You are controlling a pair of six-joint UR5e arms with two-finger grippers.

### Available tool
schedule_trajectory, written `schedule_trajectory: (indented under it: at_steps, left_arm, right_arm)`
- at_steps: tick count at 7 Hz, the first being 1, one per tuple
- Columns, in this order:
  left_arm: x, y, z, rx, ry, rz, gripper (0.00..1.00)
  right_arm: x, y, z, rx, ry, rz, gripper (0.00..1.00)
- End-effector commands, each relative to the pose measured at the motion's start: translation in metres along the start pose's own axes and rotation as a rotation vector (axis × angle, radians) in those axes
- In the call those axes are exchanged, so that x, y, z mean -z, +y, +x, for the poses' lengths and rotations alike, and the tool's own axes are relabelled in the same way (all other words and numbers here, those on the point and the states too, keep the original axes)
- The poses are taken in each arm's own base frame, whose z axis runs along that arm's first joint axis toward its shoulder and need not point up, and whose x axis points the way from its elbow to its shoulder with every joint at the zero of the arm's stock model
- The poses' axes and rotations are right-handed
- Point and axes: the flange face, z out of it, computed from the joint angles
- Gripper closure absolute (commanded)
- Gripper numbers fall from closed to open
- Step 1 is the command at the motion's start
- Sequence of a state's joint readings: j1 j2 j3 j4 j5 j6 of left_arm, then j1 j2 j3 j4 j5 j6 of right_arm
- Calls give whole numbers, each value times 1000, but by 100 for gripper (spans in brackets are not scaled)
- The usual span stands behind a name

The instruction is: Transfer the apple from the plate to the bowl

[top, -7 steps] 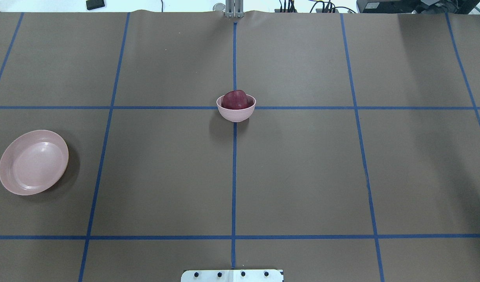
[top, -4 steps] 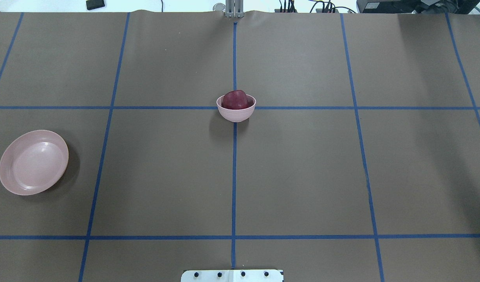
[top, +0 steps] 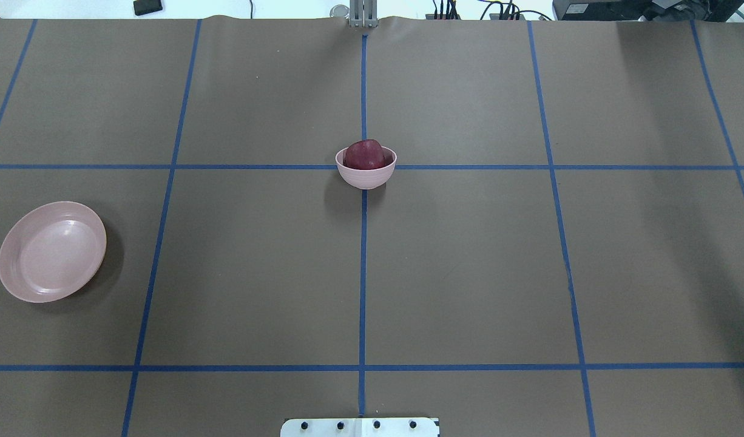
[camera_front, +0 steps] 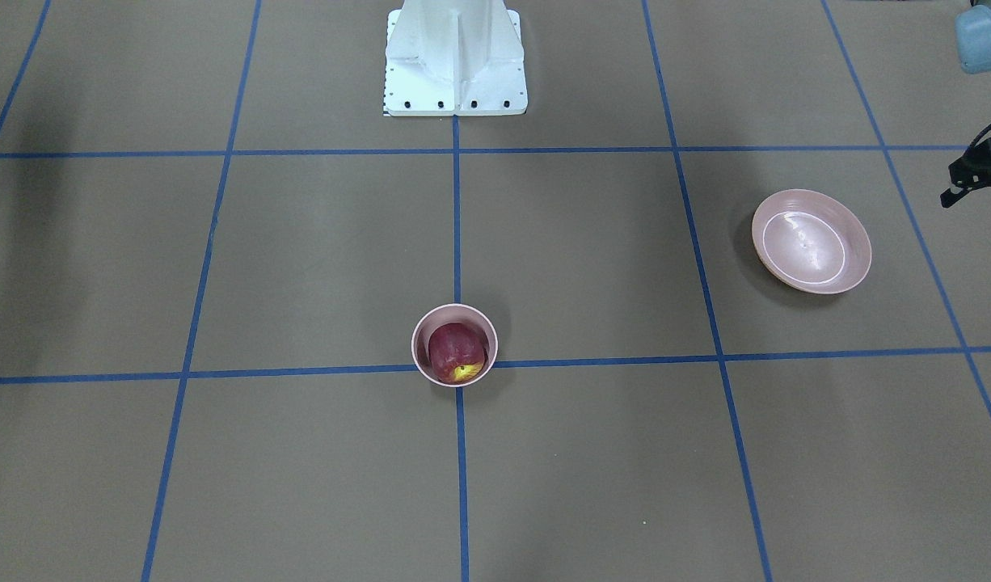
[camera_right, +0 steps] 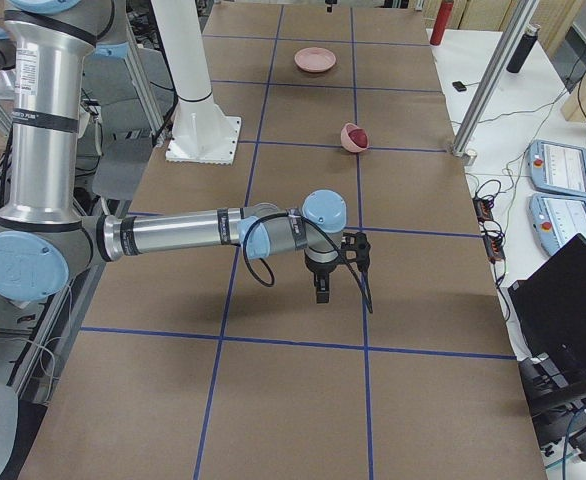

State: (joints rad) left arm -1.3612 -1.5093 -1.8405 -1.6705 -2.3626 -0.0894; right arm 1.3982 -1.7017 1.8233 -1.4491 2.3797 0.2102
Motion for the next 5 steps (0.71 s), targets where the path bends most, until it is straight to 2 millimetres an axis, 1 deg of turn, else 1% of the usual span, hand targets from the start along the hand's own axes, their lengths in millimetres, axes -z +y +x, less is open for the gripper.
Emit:
schedule_trajectory:
  at_steps: [1, 5]
  left_arm:
    - [2, -1, 3, -5, 2, 4, 2]
    - [-3, 0, -2, 5, 0, -7, 2]
  right_arm:
    - [1, -1, -3, 6, 1, 3, 0]
    - [6, -7, -8, 16, -2, 16, 0]
